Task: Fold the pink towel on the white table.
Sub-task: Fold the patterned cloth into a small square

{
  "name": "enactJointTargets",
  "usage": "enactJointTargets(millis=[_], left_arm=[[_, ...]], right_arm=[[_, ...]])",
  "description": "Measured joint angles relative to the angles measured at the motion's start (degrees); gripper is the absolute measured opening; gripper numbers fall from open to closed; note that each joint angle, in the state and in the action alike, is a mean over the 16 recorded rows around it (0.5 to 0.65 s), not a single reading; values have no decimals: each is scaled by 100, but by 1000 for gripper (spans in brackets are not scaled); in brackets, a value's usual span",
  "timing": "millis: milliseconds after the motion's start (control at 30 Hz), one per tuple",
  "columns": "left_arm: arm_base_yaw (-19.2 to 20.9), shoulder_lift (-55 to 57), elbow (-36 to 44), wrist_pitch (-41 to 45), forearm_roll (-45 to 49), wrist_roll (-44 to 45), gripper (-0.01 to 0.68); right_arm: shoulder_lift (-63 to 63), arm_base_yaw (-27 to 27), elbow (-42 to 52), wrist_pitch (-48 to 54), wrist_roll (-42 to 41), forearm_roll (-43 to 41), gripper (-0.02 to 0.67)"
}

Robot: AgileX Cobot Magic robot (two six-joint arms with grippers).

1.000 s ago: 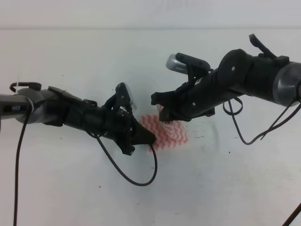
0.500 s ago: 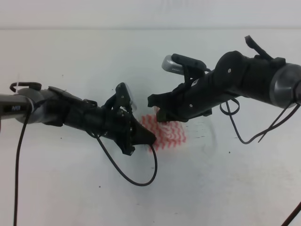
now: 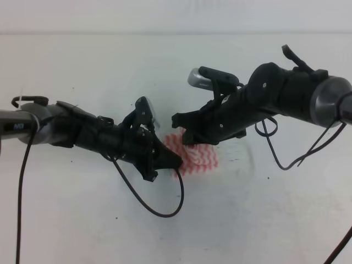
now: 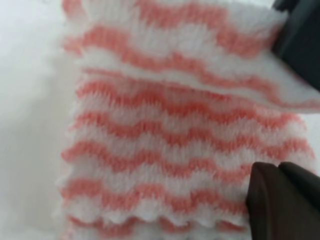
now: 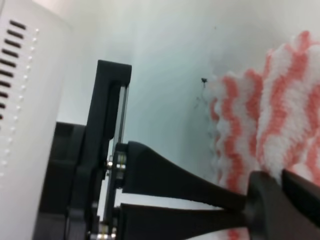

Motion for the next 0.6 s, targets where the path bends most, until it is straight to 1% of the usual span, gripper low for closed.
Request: enactJointTargets(millis=[600], left_arm=[[241, -189, -7, 273, -114, 64, -4]], right_arm=[[14, 0, -21, 14, 0, 2, -15]])
